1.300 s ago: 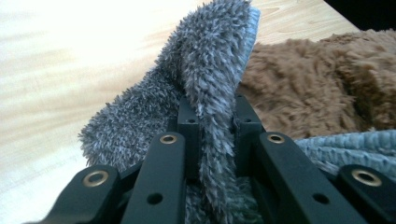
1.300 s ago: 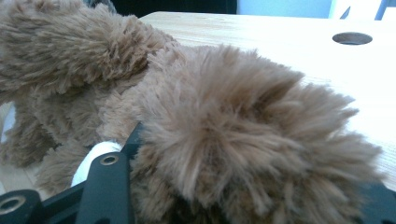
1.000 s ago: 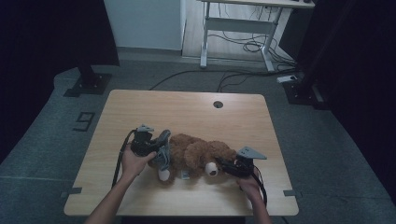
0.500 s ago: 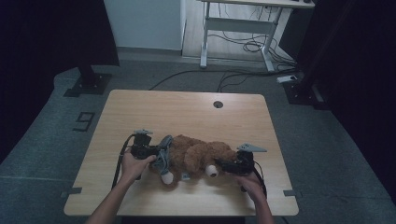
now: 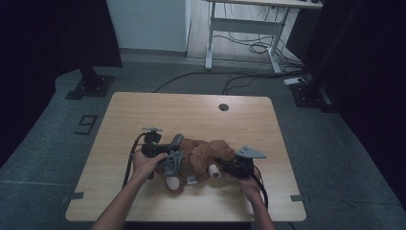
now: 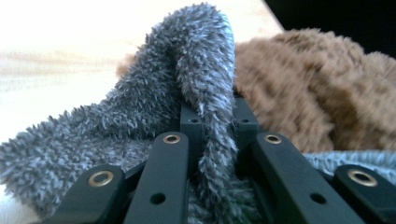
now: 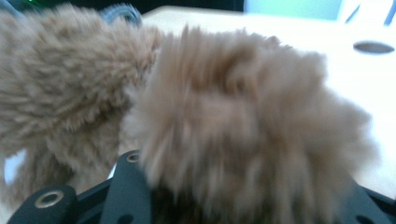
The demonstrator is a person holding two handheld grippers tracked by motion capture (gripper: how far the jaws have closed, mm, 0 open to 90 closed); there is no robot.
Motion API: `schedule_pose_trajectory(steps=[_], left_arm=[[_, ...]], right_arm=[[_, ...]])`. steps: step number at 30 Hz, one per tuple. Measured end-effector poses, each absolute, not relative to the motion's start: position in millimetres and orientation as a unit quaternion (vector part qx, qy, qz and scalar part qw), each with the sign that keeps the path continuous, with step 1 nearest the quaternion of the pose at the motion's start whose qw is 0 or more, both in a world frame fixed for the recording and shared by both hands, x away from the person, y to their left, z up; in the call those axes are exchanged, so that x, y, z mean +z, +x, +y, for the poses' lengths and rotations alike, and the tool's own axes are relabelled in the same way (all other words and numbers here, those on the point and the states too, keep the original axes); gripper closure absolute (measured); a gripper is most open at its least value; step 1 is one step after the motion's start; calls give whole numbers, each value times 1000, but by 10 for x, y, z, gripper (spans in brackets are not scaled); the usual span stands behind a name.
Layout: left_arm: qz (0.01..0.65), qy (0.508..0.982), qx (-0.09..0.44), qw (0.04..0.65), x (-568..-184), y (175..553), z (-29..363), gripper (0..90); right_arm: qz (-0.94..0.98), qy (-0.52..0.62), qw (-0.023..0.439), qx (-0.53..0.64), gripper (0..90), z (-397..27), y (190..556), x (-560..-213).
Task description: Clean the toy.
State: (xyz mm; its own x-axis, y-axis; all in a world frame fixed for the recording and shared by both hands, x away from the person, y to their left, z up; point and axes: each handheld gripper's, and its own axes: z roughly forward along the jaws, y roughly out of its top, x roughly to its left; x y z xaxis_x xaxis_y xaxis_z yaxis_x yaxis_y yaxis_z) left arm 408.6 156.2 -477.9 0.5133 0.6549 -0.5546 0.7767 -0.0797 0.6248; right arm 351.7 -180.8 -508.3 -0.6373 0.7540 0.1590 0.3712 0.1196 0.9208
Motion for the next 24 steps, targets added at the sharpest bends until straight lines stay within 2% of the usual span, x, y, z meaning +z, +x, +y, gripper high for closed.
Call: schedule_pose_trajectory(steps=[6,9,13,17,19,22,24], left_arm=[[473,724,-69,498,-4586,4212,1502,795],[465,742,-38,482,-4535,4188,1415,793],[463,746,-40,476,-4586,4133,1399,792],[451,754,-42,476,-4635,4029,1288,793],[441,760,-34,476,-4654,3949,1213,795],[432,764,-25,479,-4677,3834,1137,797],[429,767,-16,478,-4680,3782,1124,797]], right_arm=[[713,350,209,570,578,-1613,3668,-4914],[724,331,238,556,577,-1477,3704,-4868],[728,326,236,556,550,-1593,3725,-4969],[732,340,217,549,445,-1778,3659,-5100],[732,351,209,545,359,-1865,3605,-5135],[735,364,187,540,260,-1982,3526,-5128],[734,371,165,545,227,-2053,3491,-5074]])
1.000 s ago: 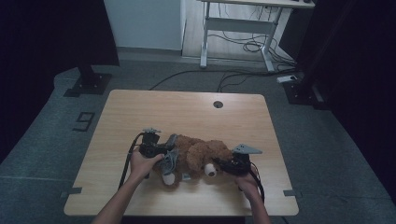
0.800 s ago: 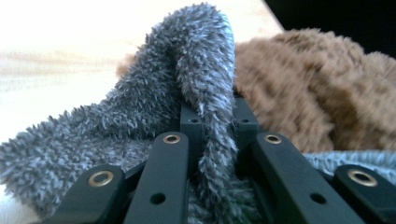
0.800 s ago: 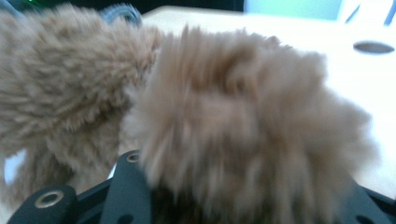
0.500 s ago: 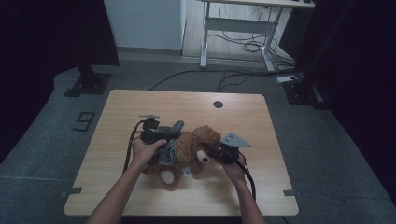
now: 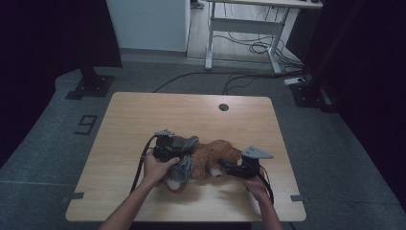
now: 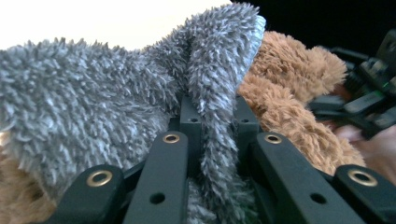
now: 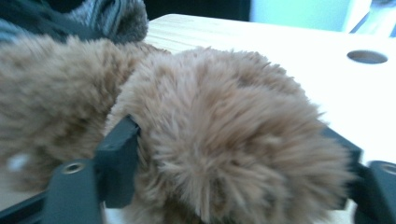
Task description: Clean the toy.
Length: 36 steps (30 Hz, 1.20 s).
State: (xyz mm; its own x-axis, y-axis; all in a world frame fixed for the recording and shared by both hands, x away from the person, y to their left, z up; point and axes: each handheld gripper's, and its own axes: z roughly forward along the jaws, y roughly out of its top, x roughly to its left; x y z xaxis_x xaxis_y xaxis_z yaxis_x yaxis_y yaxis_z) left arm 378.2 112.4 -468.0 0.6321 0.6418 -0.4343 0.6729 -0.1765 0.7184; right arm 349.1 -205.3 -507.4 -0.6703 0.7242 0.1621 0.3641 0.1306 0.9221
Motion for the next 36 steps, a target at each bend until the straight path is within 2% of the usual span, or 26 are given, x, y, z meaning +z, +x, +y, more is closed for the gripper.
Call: schedule_pose_trajectory(steps=[8,14,17,20,24,26,32,36], left_arm=[[429,760,-29,487,-4721,3689,1153,798],[422,763,-30,489,-4720,3612,1153,797],[417,763,-36,492,-4725,3584,1150,797],[415,764,-31,493,-4715,3561,1139,795],[415,761,-20,499,-4743,3538,1133,794],[416,756,-22,505,-4770,3543,1143,795],[428,751,-33,502,-4736,3648,1110,795],[427,756,-31,494,-4510,3737,998,789]], right_arm=[[719,398,149,550,138,-2140,3567,-4688],[760,418,86,490,84,-1987,3766,-4895],[758,440,52,479,128,-2004,3755,-5036],[755,439,49,484,206,-2027,3689,-5096],[759,425,83,486,392,-1986,3595,-5114],[755,412,105,499,456,-1968,3549,-5157],[741,406,154,512,551,-1957,3521,-5202],[738,403,169,514,562,-1947,3500,-5215]])
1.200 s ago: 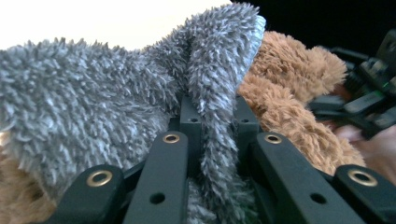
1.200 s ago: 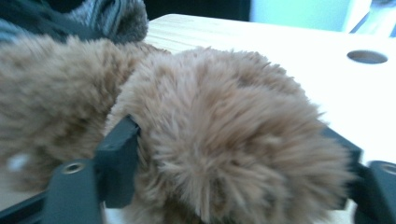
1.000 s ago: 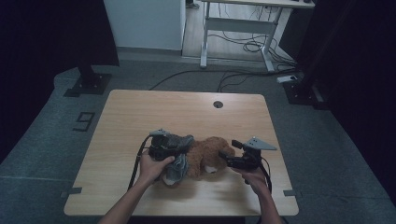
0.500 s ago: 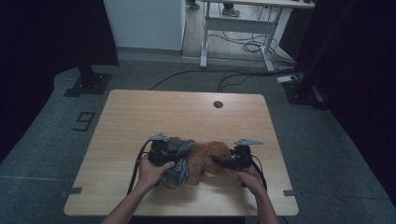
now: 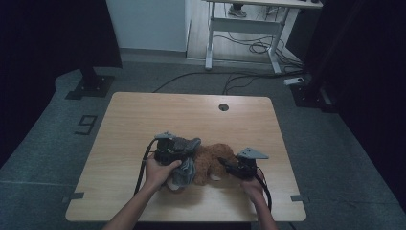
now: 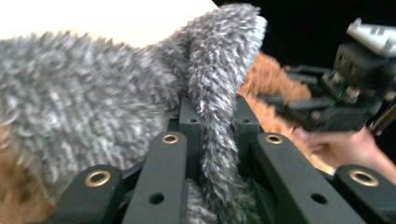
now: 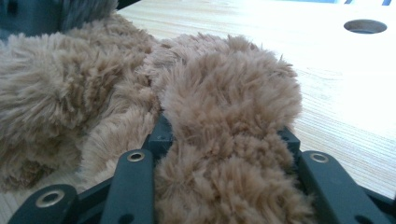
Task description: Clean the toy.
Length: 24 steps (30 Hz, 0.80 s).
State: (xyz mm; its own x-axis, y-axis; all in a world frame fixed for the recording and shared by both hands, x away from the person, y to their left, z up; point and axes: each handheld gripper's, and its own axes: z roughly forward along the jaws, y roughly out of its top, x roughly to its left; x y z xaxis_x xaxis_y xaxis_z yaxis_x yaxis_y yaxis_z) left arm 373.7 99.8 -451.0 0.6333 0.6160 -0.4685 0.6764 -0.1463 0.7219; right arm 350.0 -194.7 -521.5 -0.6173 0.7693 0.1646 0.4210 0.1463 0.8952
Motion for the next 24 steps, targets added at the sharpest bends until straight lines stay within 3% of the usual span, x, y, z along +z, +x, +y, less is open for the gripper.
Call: schedule_pose_trajectory(steps=[7,13,19,24], left_arm=[[382,790,-10,479,-4208,3805,350,785],[370,833,29,410,-4400,3851,-163,782],[362,840,67,399,-4491,3811,-81,785],[389,825,72,403,-4445,3820,305,785]], right_arm=[[728,400,178,527,555,-1970,3426,-5256],[725,400,182,531,540,-1980,3397,-5266],[728,401,187,524,536,-1978,3393,-5272],[725,403,185,527,535,-1979,3393,-5272]])
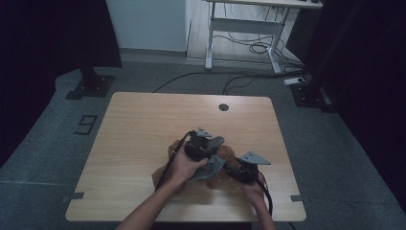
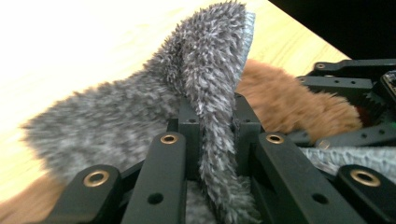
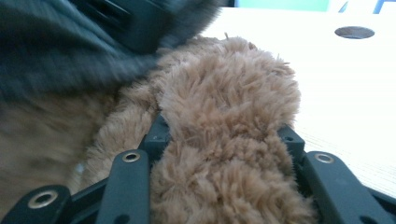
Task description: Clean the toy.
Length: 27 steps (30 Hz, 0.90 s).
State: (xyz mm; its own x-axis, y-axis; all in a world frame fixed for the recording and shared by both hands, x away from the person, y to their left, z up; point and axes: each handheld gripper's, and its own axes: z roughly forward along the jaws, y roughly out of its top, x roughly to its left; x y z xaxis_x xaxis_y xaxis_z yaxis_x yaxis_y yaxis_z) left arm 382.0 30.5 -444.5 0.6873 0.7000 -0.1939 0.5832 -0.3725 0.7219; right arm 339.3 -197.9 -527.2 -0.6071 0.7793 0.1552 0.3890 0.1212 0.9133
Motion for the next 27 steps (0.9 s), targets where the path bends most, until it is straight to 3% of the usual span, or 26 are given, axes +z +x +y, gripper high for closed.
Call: schedule_pose_trajectory(steps=[4,14,19,22,27], left_arm=[[402,812,99,412,-4397,3757,700,785],[451,783,106,415,-4506,3645,1444,787],[490,771,66,401,-4722,3717,1737,786],[492,763,51,416,-4752,3732,1779,786],[451,769,74,446,-4490,3697,1517,785]], right_arm=[[724,404,184,528,534,-1982,3394,-5275],[720,408,181,532,531,-1978,3399,-5283],[717,410,177,534,529,-1997,3410,-5293],[717,411,178,535,529,-1997,3411,-5295],[714,415,178,535,529,-1998,3415,-5300]])
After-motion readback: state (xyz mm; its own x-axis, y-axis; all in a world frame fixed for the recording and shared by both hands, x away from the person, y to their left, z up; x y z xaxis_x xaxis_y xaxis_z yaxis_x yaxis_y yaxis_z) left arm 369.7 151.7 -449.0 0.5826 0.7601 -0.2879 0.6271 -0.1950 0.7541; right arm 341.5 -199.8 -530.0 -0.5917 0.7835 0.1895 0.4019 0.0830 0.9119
